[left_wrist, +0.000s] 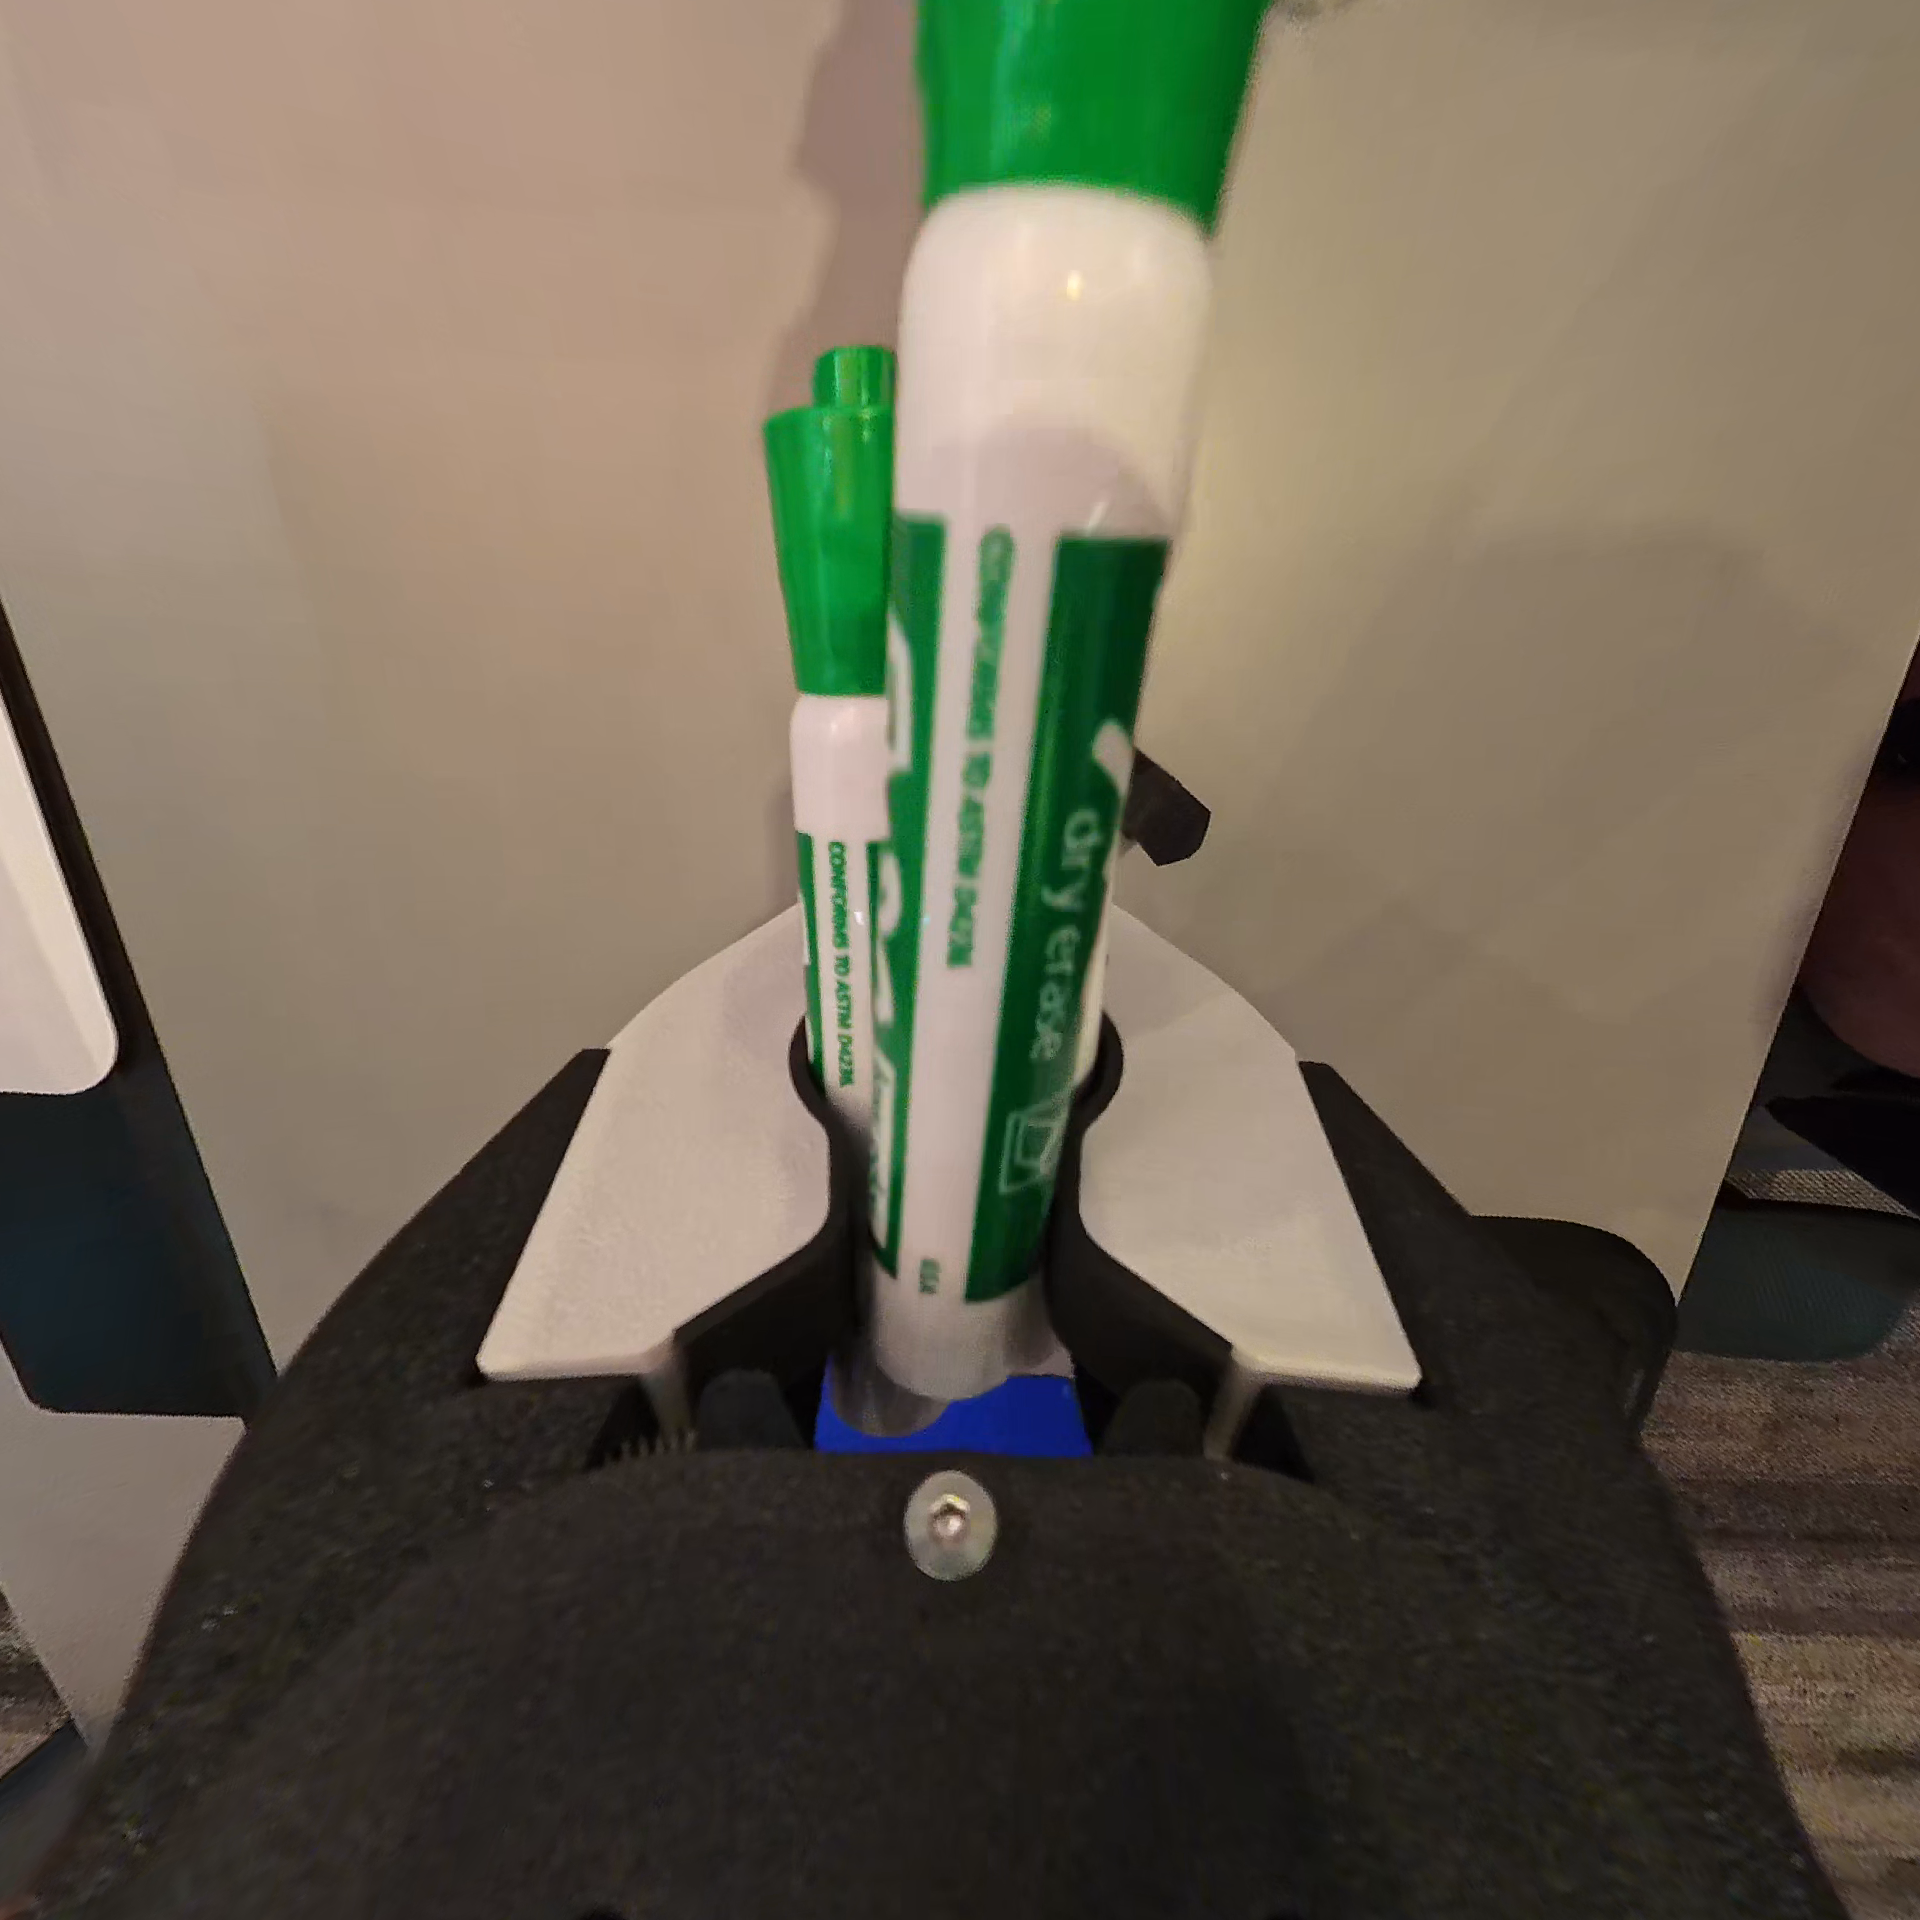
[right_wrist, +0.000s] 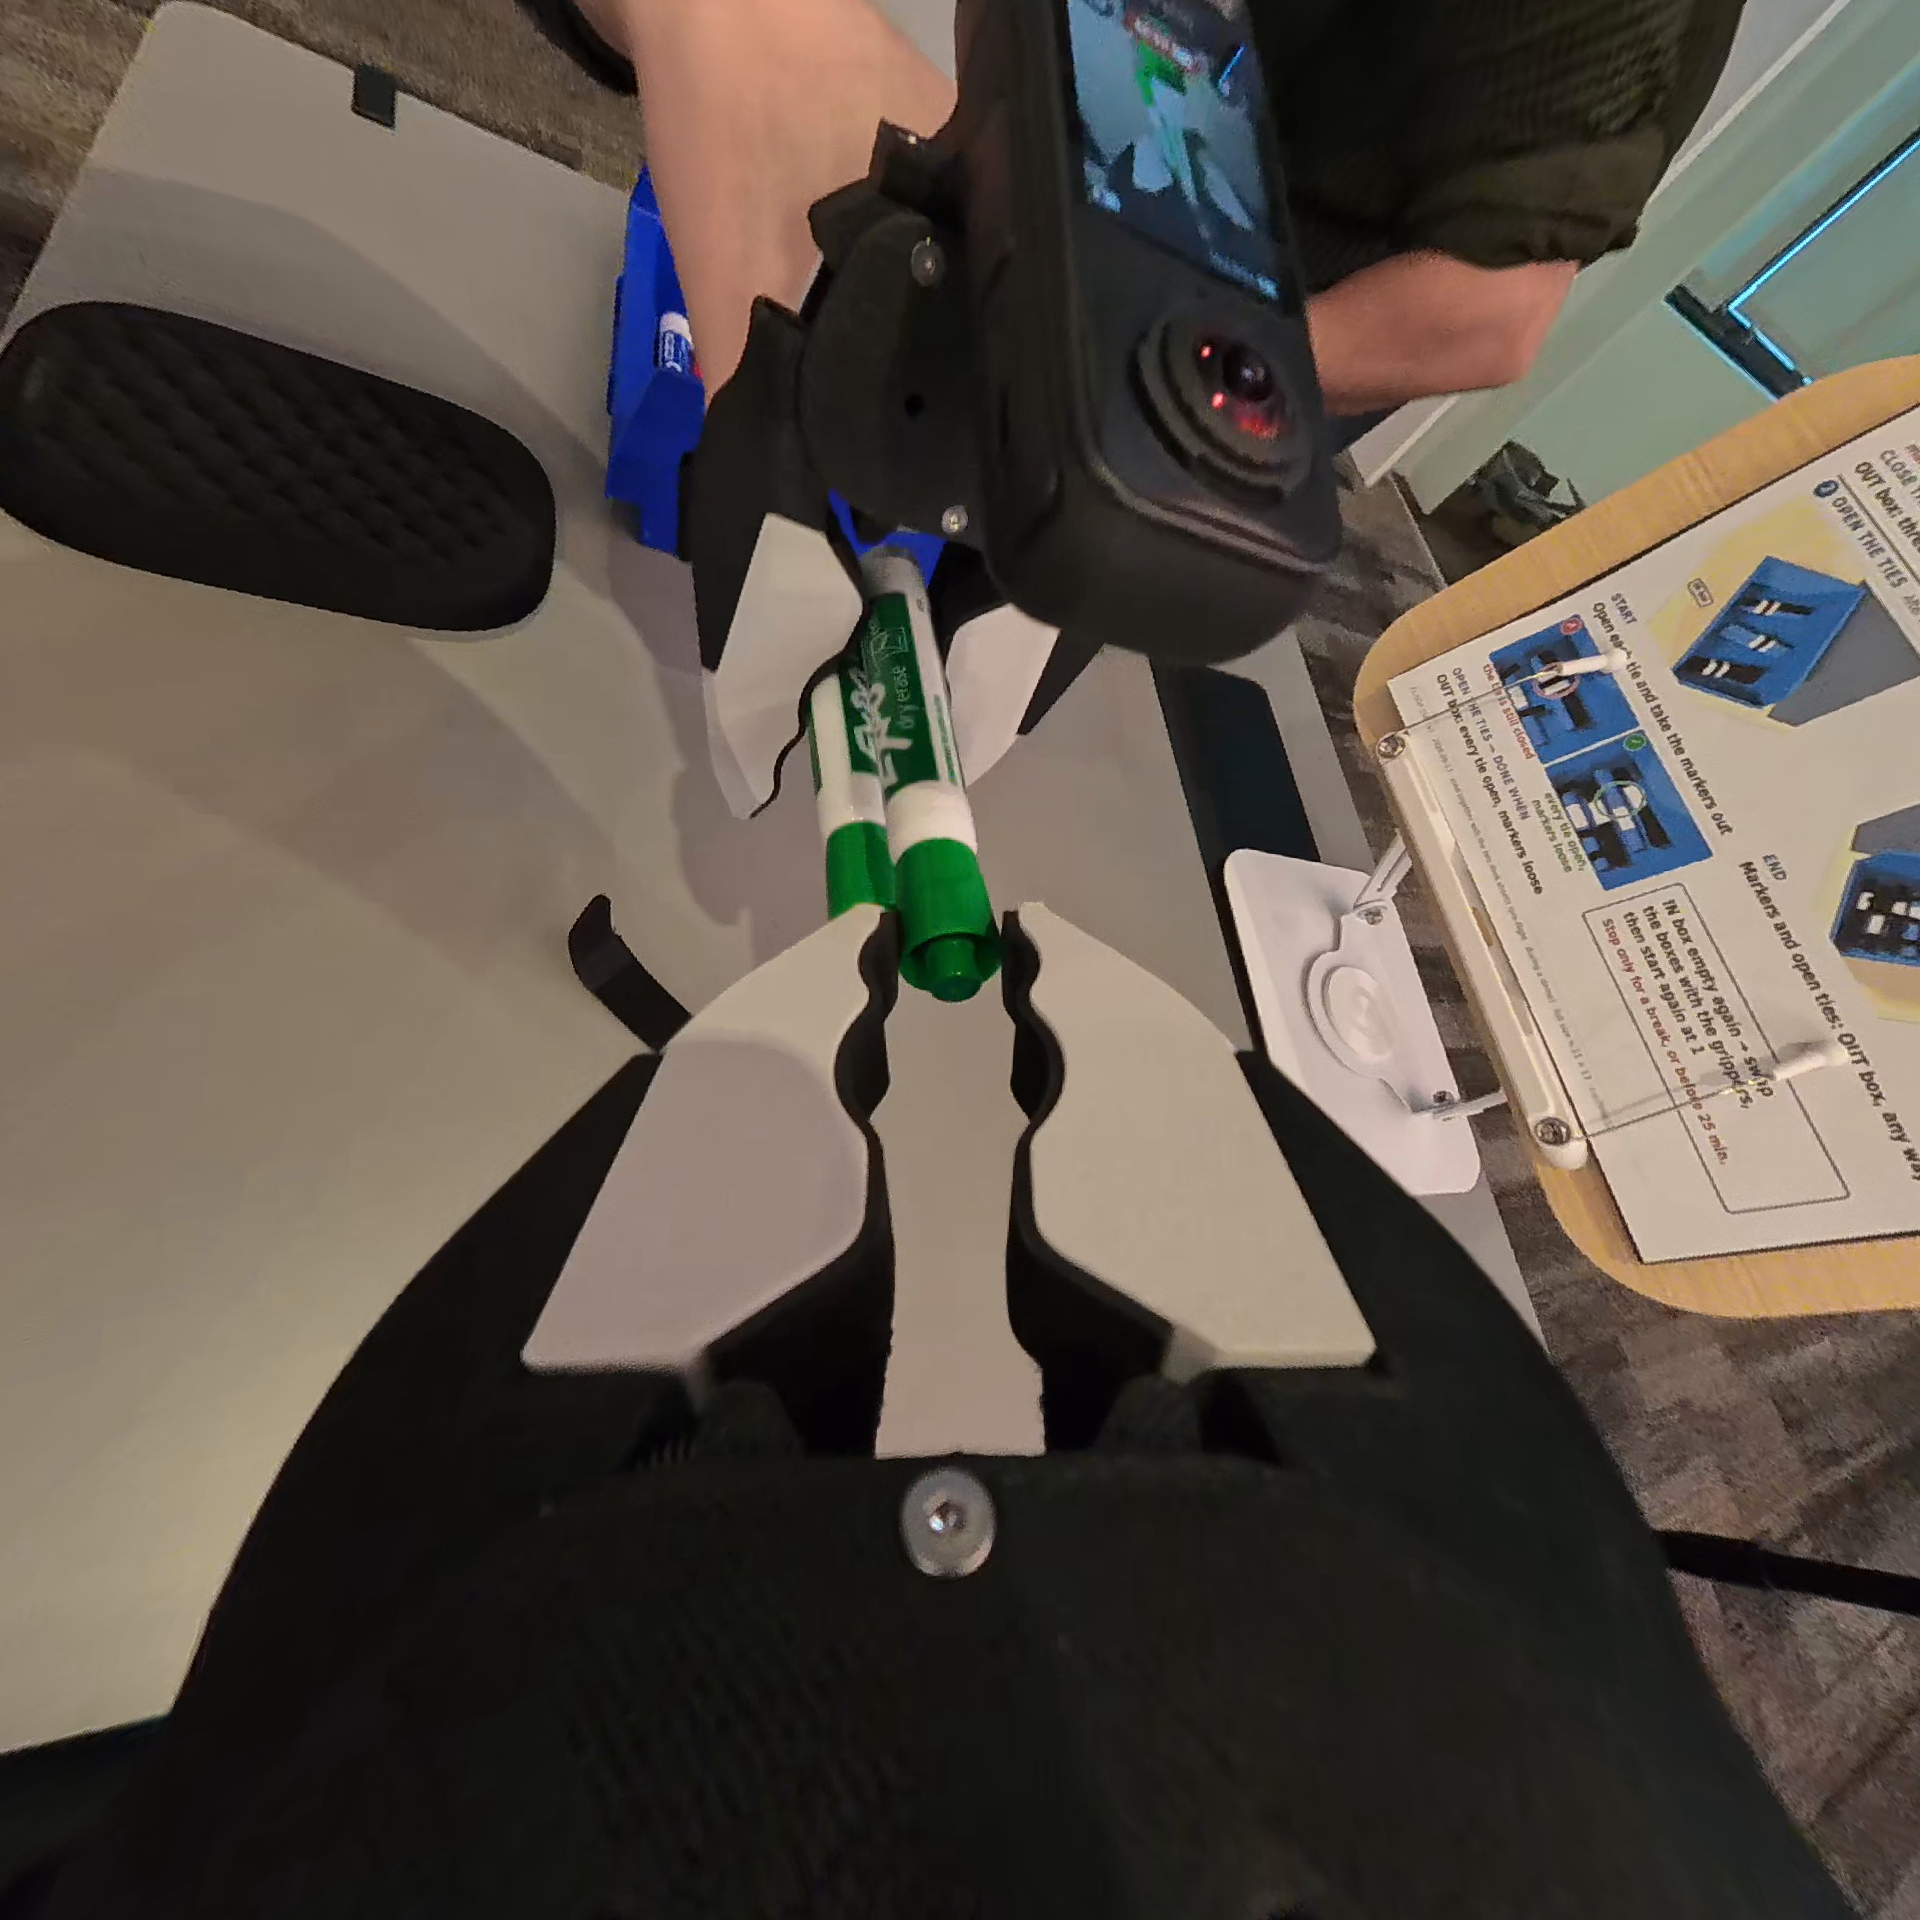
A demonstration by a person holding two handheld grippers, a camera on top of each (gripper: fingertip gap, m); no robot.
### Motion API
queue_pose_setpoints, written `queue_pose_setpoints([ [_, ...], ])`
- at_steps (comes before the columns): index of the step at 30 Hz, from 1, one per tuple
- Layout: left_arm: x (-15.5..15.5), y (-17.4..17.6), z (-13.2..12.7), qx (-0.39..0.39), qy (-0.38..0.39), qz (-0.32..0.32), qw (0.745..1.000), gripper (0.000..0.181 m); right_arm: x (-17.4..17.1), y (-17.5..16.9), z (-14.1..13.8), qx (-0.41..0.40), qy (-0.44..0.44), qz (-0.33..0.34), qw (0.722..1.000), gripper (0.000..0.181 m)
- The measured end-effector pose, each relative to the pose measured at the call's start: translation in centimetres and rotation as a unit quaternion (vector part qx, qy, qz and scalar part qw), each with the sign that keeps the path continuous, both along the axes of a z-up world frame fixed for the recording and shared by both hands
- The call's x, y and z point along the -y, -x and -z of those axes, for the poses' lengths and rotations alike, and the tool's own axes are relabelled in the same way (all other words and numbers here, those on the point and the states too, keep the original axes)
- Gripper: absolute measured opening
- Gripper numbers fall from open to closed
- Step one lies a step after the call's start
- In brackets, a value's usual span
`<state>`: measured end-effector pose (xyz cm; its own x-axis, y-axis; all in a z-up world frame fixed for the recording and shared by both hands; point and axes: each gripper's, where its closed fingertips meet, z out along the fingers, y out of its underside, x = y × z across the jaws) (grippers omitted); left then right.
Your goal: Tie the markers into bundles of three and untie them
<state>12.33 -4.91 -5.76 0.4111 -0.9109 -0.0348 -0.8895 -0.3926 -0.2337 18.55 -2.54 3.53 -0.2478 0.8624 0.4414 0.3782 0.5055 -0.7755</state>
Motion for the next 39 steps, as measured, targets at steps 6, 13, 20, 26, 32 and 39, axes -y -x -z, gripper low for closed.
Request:
queue_pose_setpoints([
  [6,0.2,-0.2,-0.3,0.007,0.001,0.006,1.0,0.041,-0.1,-0.7,-0.1,0.021,-0.029,0.012,0.999,0.02],
  [13,0.5,-0.4,-0.4,0.009,0.008,0.013,1.0,0.042,0.1,-0.9,-0.4,0.03,-0.044,0.015,0.998,0.02],
  [20,0.5,-0.7,-0.6,0.015,0.01,0.015,1.0,0.042,0.5,0.5,0.4,0.043,-0.058,0.013,0.997,0.02],
  [26,0.8,-0.2,-0.6,0.014,0.017,0.014,1.0,0.042,0.3,1.0,0.9,0.054,-0.059,0.015,0.997,0.02],
  [32,1.2,-0.9,-1.9,0.034,0.018,0.036,0.999,0.042,0.5,0.8,-0.7,0.025,-0.054,-0.004,0.998,0.021],
  [39,1.5,-1.5,-4.4,0.082,0.001,0.061,0.995,0.042,1.1,-1.2,-4.4,-0.068,0.018,-0.029,0.997,0.037],
])
